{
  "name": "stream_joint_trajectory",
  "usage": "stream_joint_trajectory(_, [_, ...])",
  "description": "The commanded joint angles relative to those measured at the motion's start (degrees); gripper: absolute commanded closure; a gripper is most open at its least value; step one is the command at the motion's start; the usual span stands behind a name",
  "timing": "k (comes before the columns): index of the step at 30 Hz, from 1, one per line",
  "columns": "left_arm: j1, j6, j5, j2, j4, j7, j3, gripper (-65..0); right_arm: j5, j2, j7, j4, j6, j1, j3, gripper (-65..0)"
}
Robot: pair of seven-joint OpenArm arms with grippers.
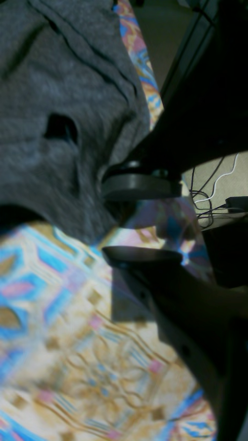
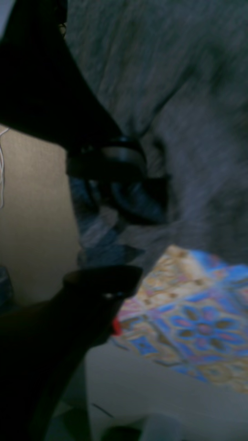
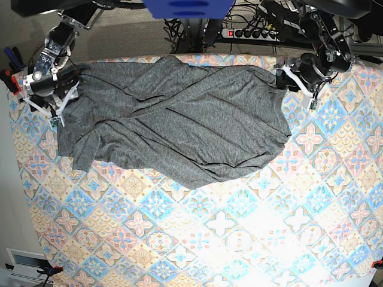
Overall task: Layout the t-shirt on the table in an organized manner, then fold the t-shirt properly
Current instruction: 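Release the shirt edge with both grippers and raise them, then lower both grippers onto the shirt's side edges and grasp fabric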
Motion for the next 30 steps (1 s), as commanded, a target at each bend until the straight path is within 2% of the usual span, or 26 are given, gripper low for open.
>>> stream_joint_trajectory(1, [-0.5,0.1,-0.7,-0.7,1.0,-0.7,-0.2,-22.5,0.1,0.7,0.7,1.1,-0.2,0.4,0.2,-36.0])
stream_joint_trajectory(9, [-5.9,0.1,1.4,-0.4,1.1,-0.5,0.0,-22.5,0.1,0.7,0.9,1.1,-0.2,0.8,-0.2,-36.0])
stream_joint_trajectory(13, [-10.7,0.1,4.9,-0.4,1.3,-0.4,5.2,-22.5,0.0,1.1,1.6,1.0,-0.2,5.3,-4.1,-36.0])
stream_joint_trajectory(16, [-14.4,0.1,7.1,-0.4,1.3,-0.4,9.8,-22.5,0.0,4.7,3.8,0.7,-0.2,6.5,-9.6,-36.0])
stream_joint_trajectory(19, [-17.4,0.1,9.2,-0.4,1.3,-0.4,12.6,-22.5,0.0,5.2,6.5,-1.3,-0.2,6.8,-12.2,-36.0])
stream_joint_trajectory(26, [-20.0,0.1,11.1,-0.7,1.3,-0.5,17.1,-22.5,0.0,5.4,15.1,-13.8,-0.2,13.2,-12.5,-36.0])
stream_joint_trajectory(30, [-19.6,0.1,12.9,-0.6,1.3,-0.6,17.4,-22.5,0.1,5.4,16.2,-17.0,-0.2,15.1,-12.0,-36.0])
